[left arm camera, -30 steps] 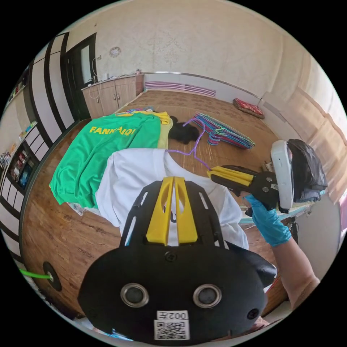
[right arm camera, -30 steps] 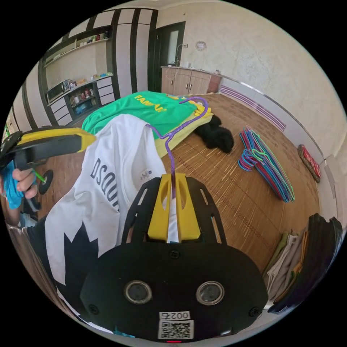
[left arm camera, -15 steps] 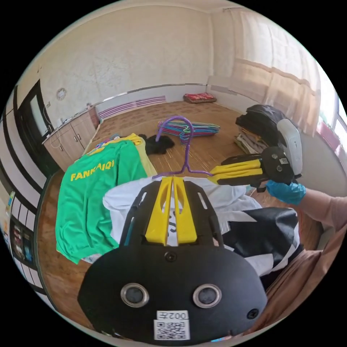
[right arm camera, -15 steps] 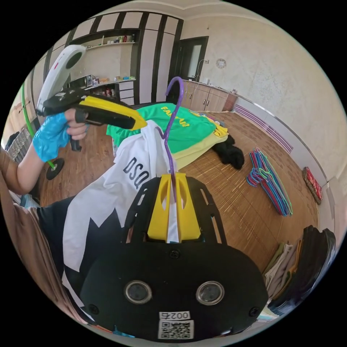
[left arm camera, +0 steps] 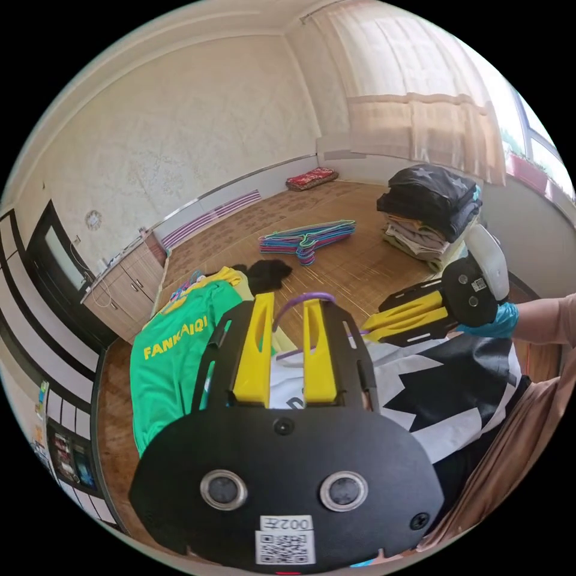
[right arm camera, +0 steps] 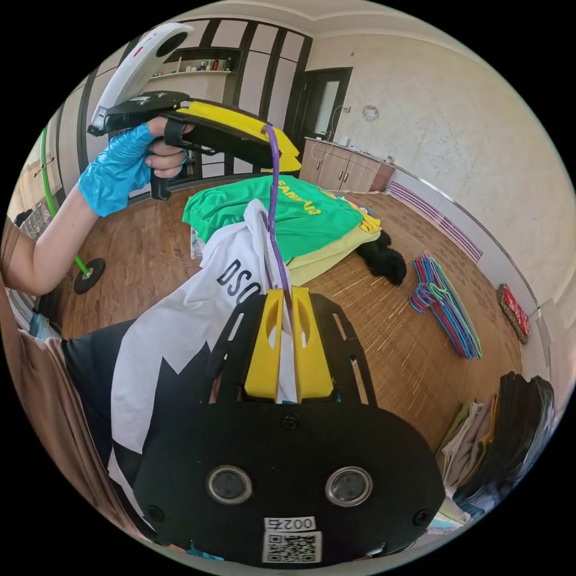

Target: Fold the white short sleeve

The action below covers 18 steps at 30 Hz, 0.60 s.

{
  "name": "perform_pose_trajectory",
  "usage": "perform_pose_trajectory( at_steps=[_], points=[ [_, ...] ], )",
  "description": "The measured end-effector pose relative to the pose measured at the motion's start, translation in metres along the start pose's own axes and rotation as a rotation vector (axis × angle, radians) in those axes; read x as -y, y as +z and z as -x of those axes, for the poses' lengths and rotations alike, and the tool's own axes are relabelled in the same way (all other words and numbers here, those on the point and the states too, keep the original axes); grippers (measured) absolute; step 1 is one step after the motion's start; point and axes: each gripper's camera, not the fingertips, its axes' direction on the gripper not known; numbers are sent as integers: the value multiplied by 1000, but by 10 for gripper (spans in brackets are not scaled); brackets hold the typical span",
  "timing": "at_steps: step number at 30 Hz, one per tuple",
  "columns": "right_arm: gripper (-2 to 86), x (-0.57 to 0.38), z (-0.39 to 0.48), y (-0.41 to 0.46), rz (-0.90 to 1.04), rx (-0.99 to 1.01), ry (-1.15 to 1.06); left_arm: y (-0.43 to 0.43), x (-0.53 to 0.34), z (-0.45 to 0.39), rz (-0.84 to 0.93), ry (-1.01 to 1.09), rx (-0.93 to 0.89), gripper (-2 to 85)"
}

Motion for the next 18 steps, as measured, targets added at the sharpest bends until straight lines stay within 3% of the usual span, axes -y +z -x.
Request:
perform_pose_trajectory(
  at_steps=[9, 18],
  points=[
    [2, -2, 10, -42, -79, -167, -18, -34, 15, -7, -84, 10, 56, 47],
    [10, 17, 10, -103, -145, -346, -218, -92, 40, -15, -181, 6, 115, 3]
  ],
)
